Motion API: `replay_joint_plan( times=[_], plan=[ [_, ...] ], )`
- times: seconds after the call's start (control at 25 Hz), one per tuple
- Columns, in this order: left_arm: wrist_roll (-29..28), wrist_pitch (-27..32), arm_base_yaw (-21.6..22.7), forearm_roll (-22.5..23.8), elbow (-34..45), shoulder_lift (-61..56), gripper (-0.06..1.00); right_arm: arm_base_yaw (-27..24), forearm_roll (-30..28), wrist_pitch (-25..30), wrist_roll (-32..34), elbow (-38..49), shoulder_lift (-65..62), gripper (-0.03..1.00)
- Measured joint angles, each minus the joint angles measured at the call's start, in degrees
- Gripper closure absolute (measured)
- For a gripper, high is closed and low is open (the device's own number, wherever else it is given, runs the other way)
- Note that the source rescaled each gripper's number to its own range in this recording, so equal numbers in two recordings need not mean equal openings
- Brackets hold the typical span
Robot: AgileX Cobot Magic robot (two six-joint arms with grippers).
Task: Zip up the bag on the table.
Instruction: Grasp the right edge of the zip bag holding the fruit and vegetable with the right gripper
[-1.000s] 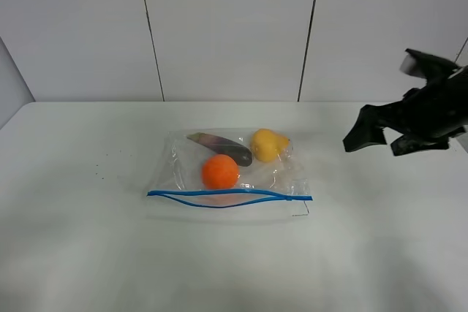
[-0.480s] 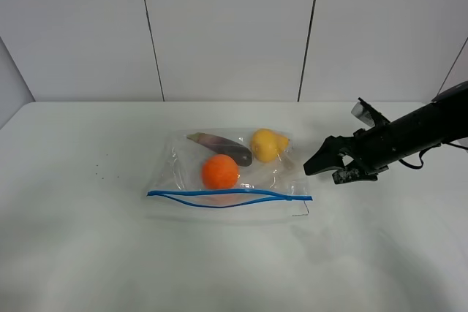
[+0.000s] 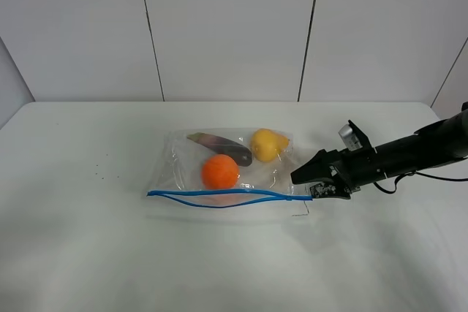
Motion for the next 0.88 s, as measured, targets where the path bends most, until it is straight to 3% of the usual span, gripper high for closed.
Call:
replay_joint_plan(
  times=[0.12, 0.76, 0.88],
  plan=[
    [0.0, 0.0, 0.0, 0.0, 0.0, 0.0, 0.02, 0.0, 1.89, 0.62, -2.39, -0.02, 1.11, 0.01],
    [0.0, 0.0, 0.0, 0.0, 0.0, 0.0, 0.02, 0.0, 5.95, 1.95, -3.69, -0.06, 3.35, 0.5],
    [0.0, 0.0, 0.0, 0.0, 0.0, 0.0, 0.02, 0.0, 5.95, 1.95, -3.69, -0.06, 3.35, 0.55]
  ],
)
